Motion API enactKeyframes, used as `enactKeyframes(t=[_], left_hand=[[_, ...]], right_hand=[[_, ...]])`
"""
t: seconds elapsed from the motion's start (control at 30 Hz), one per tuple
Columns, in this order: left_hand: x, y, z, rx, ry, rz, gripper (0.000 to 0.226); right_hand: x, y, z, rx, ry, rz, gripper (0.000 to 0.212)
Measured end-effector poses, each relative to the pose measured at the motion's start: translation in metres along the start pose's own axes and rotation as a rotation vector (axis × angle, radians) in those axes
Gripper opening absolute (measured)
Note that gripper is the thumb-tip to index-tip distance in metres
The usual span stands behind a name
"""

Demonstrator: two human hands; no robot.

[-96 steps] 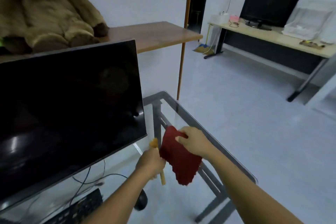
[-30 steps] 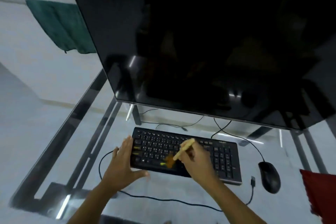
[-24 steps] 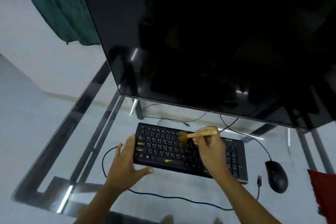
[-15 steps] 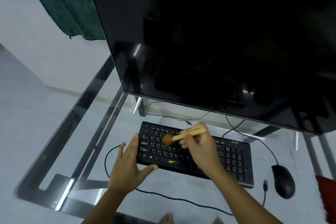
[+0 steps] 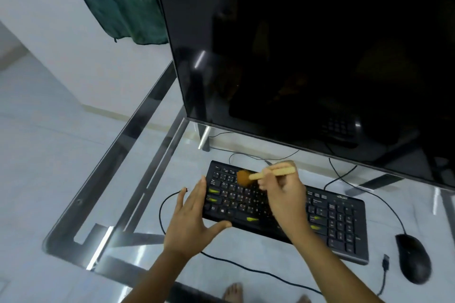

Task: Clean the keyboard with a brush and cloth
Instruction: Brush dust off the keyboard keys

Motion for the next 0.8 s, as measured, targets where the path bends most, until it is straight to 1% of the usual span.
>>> enactKeyframes(t=[0.03,0.07,0.1,0.13,0.17,0.2,0.23,0.27,0.3,0.33,0.37,0.4,0.43,0.47,0.5,0.53,0.57,0.6,0.63,0.67,0.7,0.73,0.8], left_hand=[[0.000,-0.001,0.000,0.001,0.001,-0.005,0.110],[0.000,-0.001,0.001,0.000,0.002,-0.009,0.110],[0.000,-0.001,0.001,-0.002,0.001,-0.009,0.109],[-0.001,-0.001,0.001,-0.003,-0.001,-0.009,0.109],[-0.001,0.000,0.000,0.001,0.000,-0.008,0.109],[-0.001,0.001,0.000,0.004,0.005,-0.005,0.109],[-0.001,0.002,0.000,0.005,0.008,-0.002,0.109],[-0.002,0.001,0.000,0.006,0.007,0.000,0.109],[-0.002,0.001,0.000,0.005,0.004,-0.001,0.109],[-0.002,0.000,0.000,0.002,0.002,-0.003,0.109],[-0.002,0.000,0.001,0.003,-0.003,-0.006,0.109],[-0.002,0.000,0.001,0.007,-0.008,-0.009,0.109],[-0.001,0.000,0.000,0.012,-0.005,-0.011,0.110],[-0.001,0.001,0.000,0.014,0.004,-0.013,0.110],[-0.001,0.001,-0.001,0.012,0.010,-0.016,0.110],[-0.001,0.001,-0.001,0.007,0.010,-0.017,0.110],[-0.001,0.001,-0.001,-0.002,0.008,-0.014,0.109],[-0.001,0.001,-0.001,-0.010,0.004,-0.009,0.109],[-0.001,0.001,-0.001,-0.013,0.000,-0.002,0.109],[-0.001,0.001,-0.001,-0.012,0.000,0.006,0.109],[-0.001,0.001,-0.001,-0.009,0.007,0.012,0.109],[-0.001,0.000,-0.001,-0.010,0.012,0.013,0.109],[-0.002,0.000,-0.001,-0.020,0.009,0.007,0.109]], right_hand=[[0.006,-0.002,0.002,0.044,-0.122,-0.028,0.012],[0.012,-0.003,0.005,0.089,-0.285,-0.009,0.011],[0.015,-0.002,0.007,0.079,-0.353,0.064,0.012],[0.016,-0.001,0.004,0.049,-0.324,0.102,0.014],[0.013,-0.001,-0.002,0.006,-0.207,0.135,0.016],[0.008,-0.003,-0.009,-0.033,-0.079,0.117,0.018],[0.006,-0.004,-0.015,-0.053,-0.021,0.087,0.017],[0.008,-0.006,-0.020,-0.041,-0.046,0.070,0.015],[0.012,-0.008,-0.022,-0.042,-0.143,0.097,0.013],[0.016,-0.009,-0.024,-0.048,-0.212,0.181,0.011],[0.019,-0.011,-0.027,-0.085,-0.196,0.234,0.011],[0.020,-0.014,-0.031,-0.125,-0.113,0.243,0.011],[0.022,-0.017,-0.035,-0.150,-0.025,0.203,0.011],[0.027,-0.020,-0.037,-0.154,0.000,0.145,0.011],[0.034,-0.023,-0.038,-0.133,-0.051,0.111,0.010],[0.044,-0.024,-0.038,-0.101,-0.167,0.102,0.009],[0.051,-0.024,-0.036,-0.097,-0.262,0.160,0.009],[0.056,-0.023,-0.036,-0.095,-0.272,0.193,0.010],[0.057,-0.022,-0.038,-0.101,-0.190,0.206,0.010],[0.054,-0.023,-0.041,-0.099,-0.074,0.158,0.009],[0.051,-0.021,-0.043,-0.104,-0.004,0.112,0.009],[0.049,-0.020,-0.043,-0.077,-0.013,0.057,0.008],[0.049,-0.017,-0.037,-0.002,-0.197,0.069,0.009]])
Point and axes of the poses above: each hand's wrist, its own z-axis away from the middle knuckle, its own x-axis out of the palm, y = z × x, the point moved 1 cm from there along -z, towards the middle knuckle, and after that the axes turned 3 degrees about -y, right-handed, at the moved point
